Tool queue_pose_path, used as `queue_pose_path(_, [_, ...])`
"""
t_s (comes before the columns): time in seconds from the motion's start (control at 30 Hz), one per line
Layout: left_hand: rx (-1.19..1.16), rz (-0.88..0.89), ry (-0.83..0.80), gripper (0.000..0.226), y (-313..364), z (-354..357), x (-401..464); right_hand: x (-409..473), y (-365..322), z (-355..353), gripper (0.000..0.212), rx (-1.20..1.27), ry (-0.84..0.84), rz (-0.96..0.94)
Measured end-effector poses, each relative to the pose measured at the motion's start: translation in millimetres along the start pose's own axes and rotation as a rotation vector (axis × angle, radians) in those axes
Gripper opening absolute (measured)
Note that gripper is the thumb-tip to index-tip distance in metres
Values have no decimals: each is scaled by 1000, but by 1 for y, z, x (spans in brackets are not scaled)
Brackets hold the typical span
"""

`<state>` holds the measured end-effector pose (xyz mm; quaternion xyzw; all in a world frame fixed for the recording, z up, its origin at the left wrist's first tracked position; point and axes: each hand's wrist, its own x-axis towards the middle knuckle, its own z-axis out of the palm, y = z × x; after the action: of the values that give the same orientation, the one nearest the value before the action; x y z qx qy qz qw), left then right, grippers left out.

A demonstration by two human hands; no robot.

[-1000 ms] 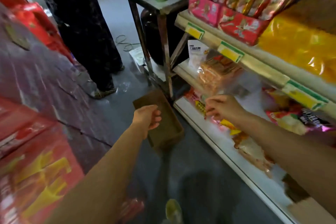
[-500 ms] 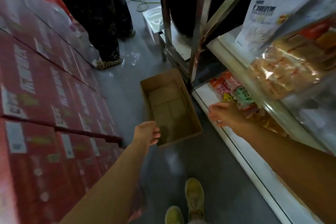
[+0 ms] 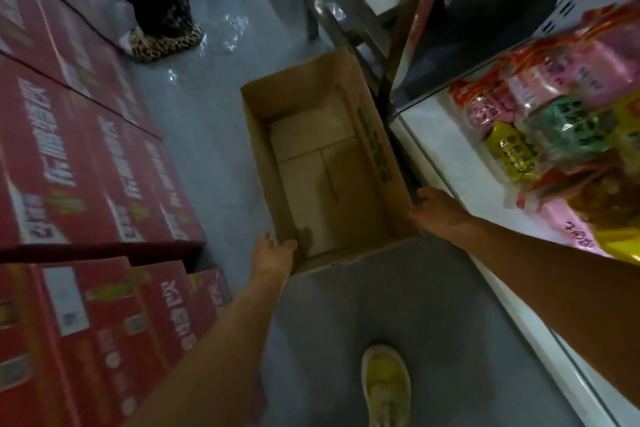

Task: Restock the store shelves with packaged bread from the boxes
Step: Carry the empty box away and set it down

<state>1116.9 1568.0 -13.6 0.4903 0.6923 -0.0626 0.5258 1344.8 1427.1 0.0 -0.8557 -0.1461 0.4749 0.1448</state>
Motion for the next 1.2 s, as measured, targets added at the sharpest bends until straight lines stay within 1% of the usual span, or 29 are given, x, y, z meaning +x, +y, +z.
queue_pose_path(0.03, [-15, 9, -1, 59, -2, 3, 8, 12, 3, 6, 60, -13, 0, 4])
queue_pose_path(0.07, [-33, 4, -5, 58, -6, 8, 20, 23, 5, 12, 58, -27, 1, 8])
queue_pose_path(0.13, [-55, 5, -8, 50, -13, 15, 41, 42, 9, 22, 41, -25, 4, 3])
queue_pose_path(0.2, [-26, 25, 7, 38, -17, 21, 57, 58, 13, 32, 38, -32, 6, 16])
queue_pose_path(0.27, [44, 59, 44, 34, -23, 25, 74, 69, 21, 39, 39, -83, 37, 11])
queue_pose_path(0.4, [262, 118, 136, 36, -29, 25, 87, 75, 31, 47, 28, -137, 155, -22])
queue_pose_path(0.5, [344, 174, 185, 36, -25, 17, 77, 61, 26, 46, 24, -216, 276, -47])
queue_pose_path(0.6, [424, 213, 209, 38, -15, 2, 55, 38, 16, 38, 19, -255, 358, -90])
queue_pose_path(0.7, [492, 207, 244, 38, -6, -22, 26, 6, 2, 27, 8, -255, 356, -121])
queue_pose_path(0.8, [526, 204, 270, 37, 3, -48, -13, -37, -13, 12, 5, -273, 333, -119])
queue_pose_path(0.93, [531, 196, 266, 38, 22, -81, -80, -103, -29, -14, 6, -256, 344, -106])
queue_pose_path(1.0, [509, 194, 251, 36, 27, -96, -114, -139, -34, -28, 12, -235, 332, -87])
queue_pose_path(1.13, [504, 265, 196, 33, 33, -125, -199, -220, -33, -51, 27, -182, 302, -52])
queue_pose_path(1.2, [541, 247, 152, 32, 33, -138, -237, -267, -27, -58, 25, -161, 325, -26])
